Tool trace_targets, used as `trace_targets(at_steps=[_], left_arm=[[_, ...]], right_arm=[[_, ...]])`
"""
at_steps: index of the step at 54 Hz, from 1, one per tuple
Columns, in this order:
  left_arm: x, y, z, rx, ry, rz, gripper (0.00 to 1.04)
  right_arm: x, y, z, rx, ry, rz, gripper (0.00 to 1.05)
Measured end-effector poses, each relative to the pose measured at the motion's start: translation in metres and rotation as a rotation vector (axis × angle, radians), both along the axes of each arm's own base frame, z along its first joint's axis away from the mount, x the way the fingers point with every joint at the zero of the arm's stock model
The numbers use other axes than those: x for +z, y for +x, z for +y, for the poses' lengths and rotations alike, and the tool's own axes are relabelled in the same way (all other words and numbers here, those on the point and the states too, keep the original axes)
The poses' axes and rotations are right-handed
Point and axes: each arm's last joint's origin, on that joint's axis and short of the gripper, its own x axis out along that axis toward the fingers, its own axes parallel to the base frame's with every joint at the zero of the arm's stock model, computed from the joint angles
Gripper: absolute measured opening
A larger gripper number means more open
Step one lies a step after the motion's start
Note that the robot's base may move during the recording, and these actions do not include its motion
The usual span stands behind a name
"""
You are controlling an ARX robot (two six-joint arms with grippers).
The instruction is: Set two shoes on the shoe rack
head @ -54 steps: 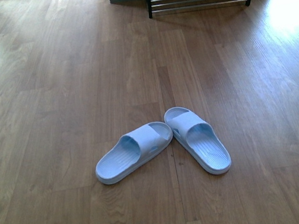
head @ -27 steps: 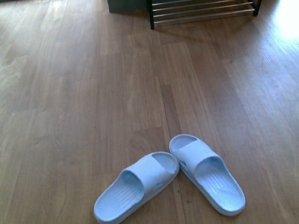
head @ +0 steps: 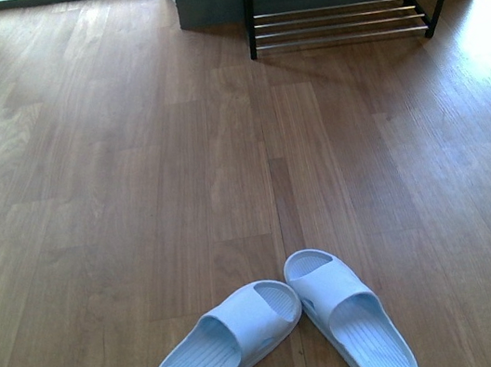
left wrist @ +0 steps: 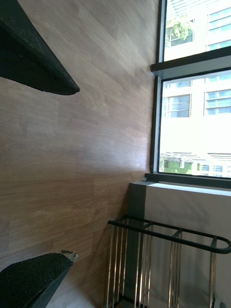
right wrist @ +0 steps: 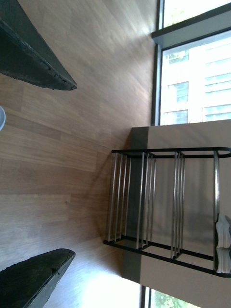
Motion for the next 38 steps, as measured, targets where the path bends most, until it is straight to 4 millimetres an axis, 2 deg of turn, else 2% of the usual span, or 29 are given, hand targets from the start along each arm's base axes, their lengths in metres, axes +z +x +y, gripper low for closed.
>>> trace_targets(at_steps=[13, 21, 28, 32, 36, 38], left_arm=[[0.0, 0.0, 0.0, 0.0, 0.0, 0.0, 0.95], [0.0, 0.0, 0.0, 0.0, 0.0, 0.0, 0.95], [0.0, 0.0, 0.0, 0.0, 0.0, 0.0, 0.95], [0.0, 0.0, 0.0, 0.0, 0.0, 0.0, 0.95], [0.0, 0.0, 0.0, 0.0, 0.0, 0.0, 0.95], [0.0, 0.0, 0.0, 0.0, 0.0, 0.0, 0.95]], right_arm=[[0.0, 0.0, 0.0, -0.005, 0.001, -0.001, 0.95], [0.016, 0.002, 0.001, -0.212, 0.093, -0.157, 0.95], [0.018, 0.041, 0.002, -0.214, 0.054, -0.022, 0.95], [0.024, 0.077, 0.0, -0.234, 0.019, 0.016, 0.95], [0.019, 0.104, -0.001, -0.238, -0.003, 0.068, 0.95], [0.009, 0.12, -0.003, -0.255, -0.026, 0.11, 0.95]])
